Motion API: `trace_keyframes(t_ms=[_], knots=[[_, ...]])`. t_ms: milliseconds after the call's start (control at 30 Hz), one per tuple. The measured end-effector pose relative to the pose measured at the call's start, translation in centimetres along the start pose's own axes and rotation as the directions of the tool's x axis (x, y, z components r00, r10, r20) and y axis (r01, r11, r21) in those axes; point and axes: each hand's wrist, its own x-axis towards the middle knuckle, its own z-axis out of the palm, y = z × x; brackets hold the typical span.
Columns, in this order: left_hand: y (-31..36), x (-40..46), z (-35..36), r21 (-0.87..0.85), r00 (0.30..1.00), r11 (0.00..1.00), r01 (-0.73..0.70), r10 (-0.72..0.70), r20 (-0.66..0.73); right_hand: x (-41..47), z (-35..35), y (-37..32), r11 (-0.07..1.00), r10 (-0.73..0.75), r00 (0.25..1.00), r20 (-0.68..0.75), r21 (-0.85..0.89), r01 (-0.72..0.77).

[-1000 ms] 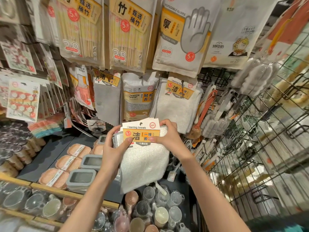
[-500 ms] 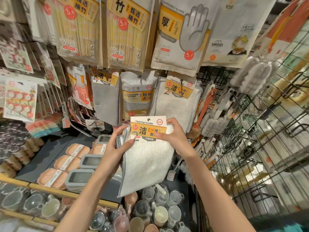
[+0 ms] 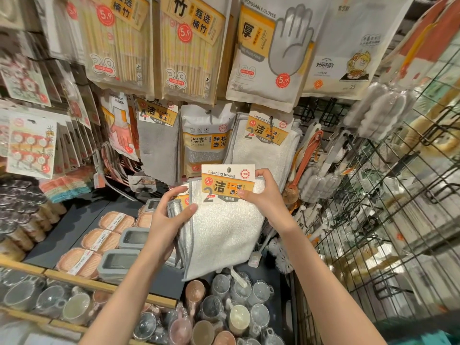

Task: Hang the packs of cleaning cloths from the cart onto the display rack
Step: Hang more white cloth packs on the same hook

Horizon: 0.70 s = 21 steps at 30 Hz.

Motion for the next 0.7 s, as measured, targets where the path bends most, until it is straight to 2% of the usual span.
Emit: trace_keyframes(t_ms=[233, 500, 700], knots=[[0.3, 0.1, 0.2, -0.033, 1.0, 0.999, 0.013, -0.013, -0.023, 0.6, 0.2, 0.1, 1.0, 0.003, 0.982, -0.19, 0.0, -0.003], [0.5, 0.7, 0.3, -0.059, 0.999, 0.998, 0.023, -0.025, -0.042, 1.1, -1.3, -0.6, 0.997, 0.046, 0.955, -0.293, 0.066, -0.028], [0.3, 0.8, 0.7, -0.044, 0.999, 0.999, 0.019, -0.021, -0.035, 2.0, -2.5, -1.3, 0.983, -0.108, 0.945, -0.309, 0.107, 0.147]])
